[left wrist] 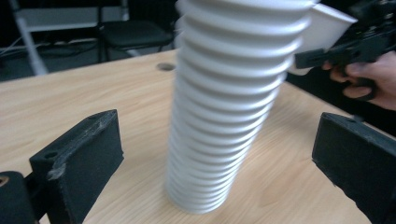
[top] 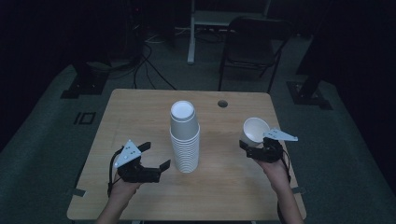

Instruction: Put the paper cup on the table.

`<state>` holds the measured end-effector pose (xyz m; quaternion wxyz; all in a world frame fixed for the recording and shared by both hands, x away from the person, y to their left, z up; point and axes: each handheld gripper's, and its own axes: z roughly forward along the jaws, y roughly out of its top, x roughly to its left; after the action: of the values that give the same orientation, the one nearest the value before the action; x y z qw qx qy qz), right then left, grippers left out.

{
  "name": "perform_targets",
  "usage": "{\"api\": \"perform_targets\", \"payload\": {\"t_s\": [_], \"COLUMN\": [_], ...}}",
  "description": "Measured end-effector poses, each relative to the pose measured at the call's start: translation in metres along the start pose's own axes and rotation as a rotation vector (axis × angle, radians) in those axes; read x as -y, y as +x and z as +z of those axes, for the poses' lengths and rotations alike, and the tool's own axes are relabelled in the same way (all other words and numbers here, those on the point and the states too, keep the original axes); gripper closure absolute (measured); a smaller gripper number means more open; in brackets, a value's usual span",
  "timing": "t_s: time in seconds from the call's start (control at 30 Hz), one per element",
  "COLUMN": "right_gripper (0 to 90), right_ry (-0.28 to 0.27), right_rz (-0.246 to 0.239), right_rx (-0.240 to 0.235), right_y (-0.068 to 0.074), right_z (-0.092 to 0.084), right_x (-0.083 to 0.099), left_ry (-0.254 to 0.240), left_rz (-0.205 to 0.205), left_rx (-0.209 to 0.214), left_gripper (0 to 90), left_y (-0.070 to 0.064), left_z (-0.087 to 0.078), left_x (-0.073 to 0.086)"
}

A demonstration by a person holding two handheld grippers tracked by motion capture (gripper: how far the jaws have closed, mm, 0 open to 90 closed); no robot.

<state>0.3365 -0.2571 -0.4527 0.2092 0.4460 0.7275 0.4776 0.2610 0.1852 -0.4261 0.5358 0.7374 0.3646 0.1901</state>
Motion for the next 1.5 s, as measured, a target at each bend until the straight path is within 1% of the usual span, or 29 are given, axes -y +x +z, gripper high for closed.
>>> {"api": "perform_targets", "payload": {"t_s": [0.07, 0.2, 0.27, 0.43, 0.47, 0.53, 0.6, 0.7, 0.77, 0.8, 0.93, 1.03, 1.07, 1.1, 1.13, 1.2, 1.3, 1.37, 1.5], "right_gripper": [20.9, 20.9, 20.9, 20.9, 20.9, 20.9, 21.0, 21.0, 20.9, 21.0, 21.0, 20.9, 20.9, 20.9, 20.9, 20.9, 20.9, 20.9, 20.8], "right_ry": [0.019, 0.044, 0.054, 0.074, 0.079, 0.085, 0.097, 0.121, 0.131, 0.137, 0.168, 0.168, 0.163, 0.166, 0.169, 0.183, 0.199, 0.197, 0.210], "right_rz": [0.004, 0.014, 0.017, 0.028, 0.036, 0.043, 0.042, 0.039, 0.051, 0.057, 0.054, 0.060, 0.064, 0.068, 0.065, 0.062, 0.054, 0.047, 0.030], "right_rx": [0.010, 0.032, 0.045, 0.060, 0.057, 0.067, 0.072, 0.087, 0.088, 0.089, 0.097, 0.115, 0.119, 0.120, 0.126, 0.129, 0.131, 0.133, 0.132], "right_y": [-0.003, -0.007, -0.009, -0.013, -0.014, -0.014, -0.014, -0.015, -0.016, -0.017, -0.020, -0.022, -0.022, -0.023, -0.023, -0.023, -0.023, -0.022, -0.021], "right_z": [0.008, 0.023, 0.030, 0.049, 0.052, 0.059, 0.067, 0.078, 0.084, 0.087, 0.096, 0.101, 0.102, 0.104, 0.105, 0.109, 0.113, 0.114, 0.115], "right_x": [0.003, 0.009, 0.011, 0.018, 0.019, 0.021, 0.023, 0.027, 0.030, 0.031, 0.035, 0.037, 0.038, 0.039, 0.040, 0.042, 0.045, 0.045, 0.045], "left_ry": [0.010, 0.025, 0.030, 0.048, 0.050, 0.066, 0.080, 0.098, 0.112, 0.113, 0.115, 0.130, 0.142, 0.151, 0.154, 0.166, 0.162, 0.169, 0.180], "left_rz": [-0.014, -0.029, -0.048, -0.094, -0.102, -0.115, -0.138, -0.140, -0.136, -0.141, -0.144, -0.150, -0.153, -0.163, -0.171, -0.163, -0.171, -0.161, -0.150], "left_rx": [-0.023, -0.063, -0.077, -0.123, -0.129, -0.143, -0.148, -0.166, -0.183, -0.192, -0.221, -0.236, -0.236, -0.224, -0.220, -0.234, -0.242, -0.257, -0.266], "left_gripper": [2.2, 2.2, 2.2, 2.2, 2.2, 2.2, 2.2, 2.2, 2.2, 2.2, 2.2, 2.2, 2.2, 2.2, 2.2, 2.2, 2.2, 2.2, 2.2], "left_y": [0.006, 0.017, 0.023, 0.036, 0.038, 0.042, 0.046, 0.050, 0.052, 0.054, 0.058, 0.061, 0.062, 0.063, 0.064, 0.064, 0.066, 0.067, 0.068], "left_z": [0.000, 0.003, 0.004, 0.006, 0.007, 0.008, 0.009, 0.009, 0.009, 0.009, 0.008, 0.007, 0.007, 0.007, 0.007, 0.006, 0.005, 0.005, 0.006], "left_x": [0.007, 0.022, 0.029, 0.046, 0.049, 0.055, 0.060, 0.067, 0.071, 0.073, 0.081, 0.085, 0.086, 0.088, 0.089, 0.090, 0.092, 0.094, 0.096]}}
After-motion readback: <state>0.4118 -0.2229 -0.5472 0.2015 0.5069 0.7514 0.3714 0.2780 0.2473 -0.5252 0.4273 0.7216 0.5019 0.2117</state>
